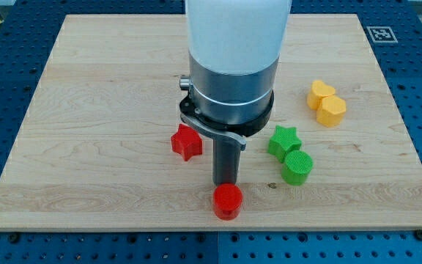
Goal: Place the red star to the top right of the red circle
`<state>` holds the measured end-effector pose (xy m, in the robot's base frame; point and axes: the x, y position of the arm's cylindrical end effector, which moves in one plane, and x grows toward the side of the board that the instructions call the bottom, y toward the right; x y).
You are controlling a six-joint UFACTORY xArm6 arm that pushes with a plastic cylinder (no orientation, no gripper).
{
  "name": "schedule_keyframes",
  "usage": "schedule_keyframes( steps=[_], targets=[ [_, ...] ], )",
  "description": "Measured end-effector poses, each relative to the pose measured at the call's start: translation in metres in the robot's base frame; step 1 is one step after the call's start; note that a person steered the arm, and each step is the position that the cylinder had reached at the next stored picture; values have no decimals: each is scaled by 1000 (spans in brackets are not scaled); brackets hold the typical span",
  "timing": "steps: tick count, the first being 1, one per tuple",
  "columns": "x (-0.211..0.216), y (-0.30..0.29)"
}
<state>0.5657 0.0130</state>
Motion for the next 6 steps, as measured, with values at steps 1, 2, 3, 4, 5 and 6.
schedule_keyframes(
  steps=[1, 2, 3, 4, 5, 6],
  targets=[
    [-10, 0],
    [-33, 0],
    [-45, 0],
    [-52, -2],
    [-81, -18],
    [-104, -34]
  ],
)
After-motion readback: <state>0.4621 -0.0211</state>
